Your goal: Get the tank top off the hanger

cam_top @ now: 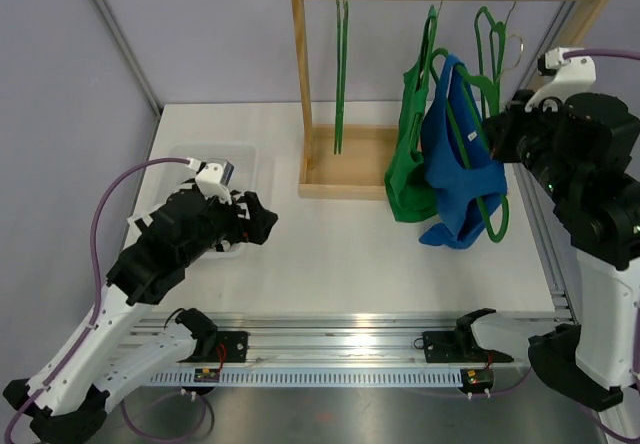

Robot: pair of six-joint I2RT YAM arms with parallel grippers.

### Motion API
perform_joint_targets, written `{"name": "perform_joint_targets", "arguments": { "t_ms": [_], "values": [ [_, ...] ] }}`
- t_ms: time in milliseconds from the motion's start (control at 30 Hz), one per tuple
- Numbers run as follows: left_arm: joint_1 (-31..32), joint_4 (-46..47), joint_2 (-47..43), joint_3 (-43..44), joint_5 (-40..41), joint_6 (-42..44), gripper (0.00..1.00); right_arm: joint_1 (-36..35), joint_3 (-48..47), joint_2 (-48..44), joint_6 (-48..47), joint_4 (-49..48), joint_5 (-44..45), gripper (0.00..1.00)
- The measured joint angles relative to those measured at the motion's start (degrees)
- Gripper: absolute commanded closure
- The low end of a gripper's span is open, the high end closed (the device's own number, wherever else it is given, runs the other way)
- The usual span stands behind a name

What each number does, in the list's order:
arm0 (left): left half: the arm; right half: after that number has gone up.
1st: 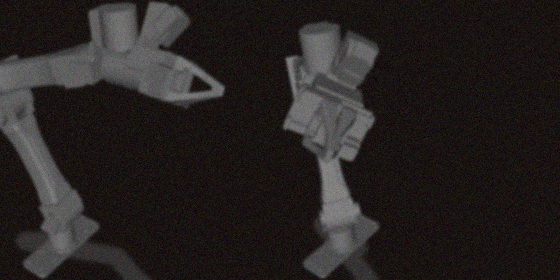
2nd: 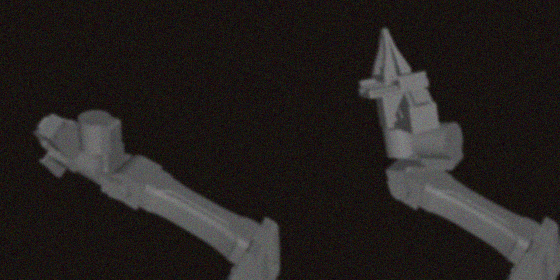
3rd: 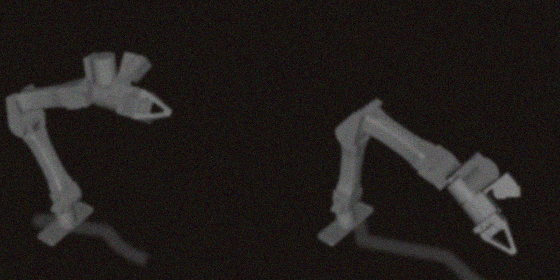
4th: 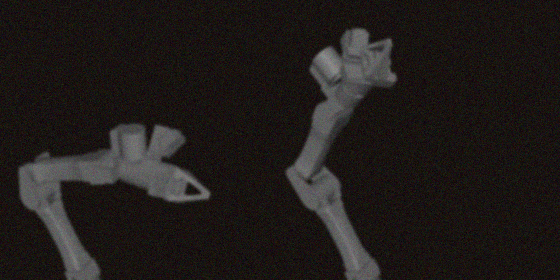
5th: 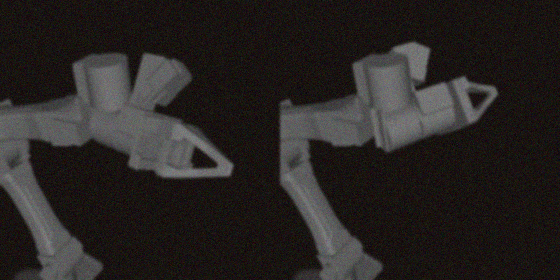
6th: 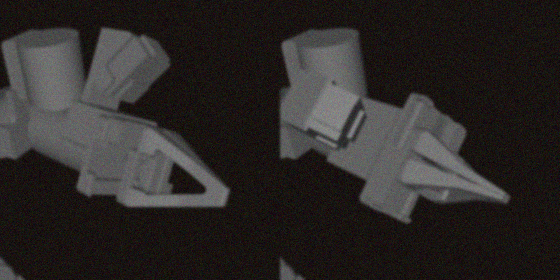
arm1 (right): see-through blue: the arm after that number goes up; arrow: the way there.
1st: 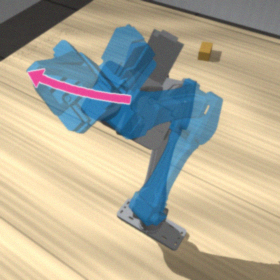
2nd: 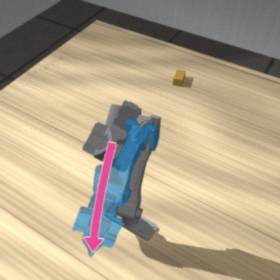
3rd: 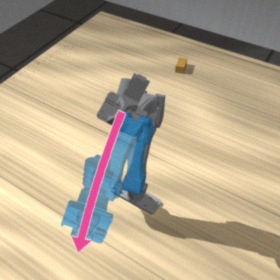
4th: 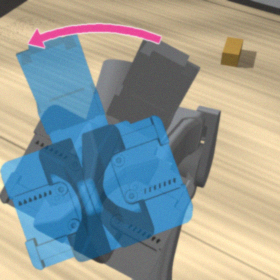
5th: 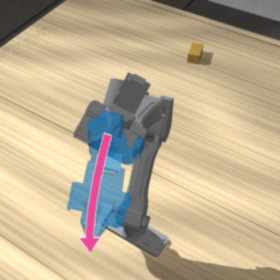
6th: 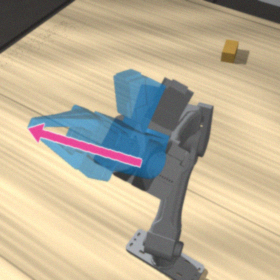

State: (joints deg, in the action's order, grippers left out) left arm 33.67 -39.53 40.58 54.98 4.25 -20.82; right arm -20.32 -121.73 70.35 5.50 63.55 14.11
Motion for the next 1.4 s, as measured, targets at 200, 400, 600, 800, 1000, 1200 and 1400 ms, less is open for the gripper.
{"name": "perform_joint_targets", "arguments": {
  "t_ms": [200,400,600,800,1000,1200,1400],
  "values": [
    [12.63,8.28,1.64,1.29,1.27,-2.36,0.01,0.02,11.08,-11.98,1.84,6.03,-7.43,1.0],
    [30.38,16.44,11.02,6.38,10.12,-1.92,0.01,0.02,14.34,-20.94,2.29,13.55,-15.26,1.0],
    [35.45,21.64,21.68,14.58,15.15,-1.33,0.01,-0.33,19.23,-29.38,2.36,15.82,-26.56,1.0],
    [35.45,25.16,28.79,20.39,15.26,0.15,0.07,-1.57,23.56,-31.47,2.25,16.33,-33.29,1.0],
    [35.47,26.99,30.8,20.83,13.42,1.4,0.25,-1.7,23.96,-31.54,2.23,16.28,-36.26,1.0],
    [35.82,28.39,31.8,20.83,12.31,1.6,0.31,-1.7,23.89,-31.45,2.25,16.26,-35.6,1.0],
    [36.09,28.96,31.91,20.44,12.33,1.55,0.18,-1.73,23.91,-30.47,2.27,15.76,-33.81,1.0]
  ]
}}
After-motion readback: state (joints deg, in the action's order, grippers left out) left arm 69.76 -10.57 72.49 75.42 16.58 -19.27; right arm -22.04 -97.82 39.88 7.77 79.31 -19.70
